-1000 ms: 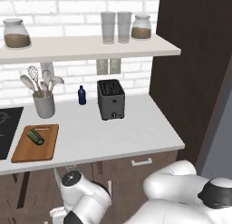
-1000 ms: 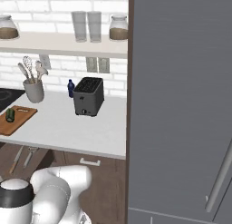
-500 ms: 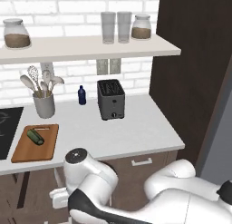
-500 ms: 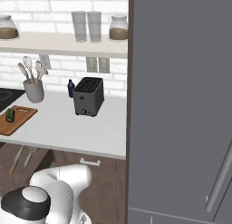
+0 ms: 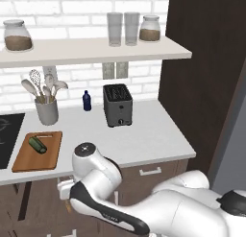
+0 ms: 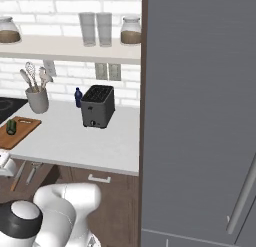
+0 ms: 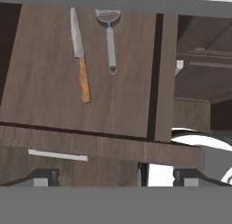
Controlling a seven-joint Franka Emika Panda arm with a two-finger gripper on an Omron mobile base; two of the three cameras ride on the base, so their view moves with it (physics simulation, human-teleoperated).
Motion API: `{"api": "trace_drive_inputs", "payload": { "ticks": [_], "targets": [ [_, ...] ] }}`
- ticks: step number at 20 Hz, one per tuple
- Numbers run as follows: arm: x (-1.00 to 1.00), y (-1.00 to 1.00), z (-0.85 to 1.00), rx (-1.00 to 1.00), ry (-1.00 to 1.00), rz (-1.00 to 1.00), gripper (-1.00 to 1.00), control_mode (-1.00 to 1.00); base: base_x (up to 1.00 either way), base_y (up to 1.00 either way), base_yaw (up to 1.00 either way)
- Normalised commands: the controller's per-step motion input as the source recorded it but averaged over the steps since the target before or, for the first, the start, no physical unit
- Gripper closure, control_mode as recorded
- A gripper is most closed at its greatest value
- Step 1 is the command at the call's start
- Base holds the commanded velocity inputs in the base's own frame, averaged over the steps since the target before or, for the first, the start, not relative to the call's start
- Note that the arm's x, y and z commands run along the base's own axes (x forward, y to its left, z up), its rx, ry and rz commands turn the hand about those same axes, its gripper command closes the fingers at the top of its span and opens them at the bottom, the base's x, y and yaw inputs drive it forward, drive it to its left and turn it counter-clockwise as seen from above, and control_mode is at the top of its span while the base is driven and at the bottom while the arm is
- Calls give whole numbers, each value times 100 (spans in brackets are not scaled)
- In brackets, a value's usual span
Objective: Place the appropriate cutting tool for cutting the cucumber skin on the cutting board.
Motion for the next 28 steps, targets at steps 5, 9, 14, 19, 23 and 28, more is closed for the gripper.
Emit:
{"api": "trace_drive_inputs", "payload": {
  "ticks": [5,9,14,19,23,28],
  "targets": [
    [26,7,-4,0,-1,4,-100,-100,0,0,0],
    [0,18,-35,0,0,1,-100,-100,0,0,0],
    [0,2,-46,0,0,0,-100,-100,0,0,0],
    [1,0,-50,0,0,0,-100,-100,0,0,0],
    [0,0,-57,0,0,0,-100,-100,0,0,0],
    [-3,0,-40,0,0,0,-100,-100,0,0,0]
  ]
}}
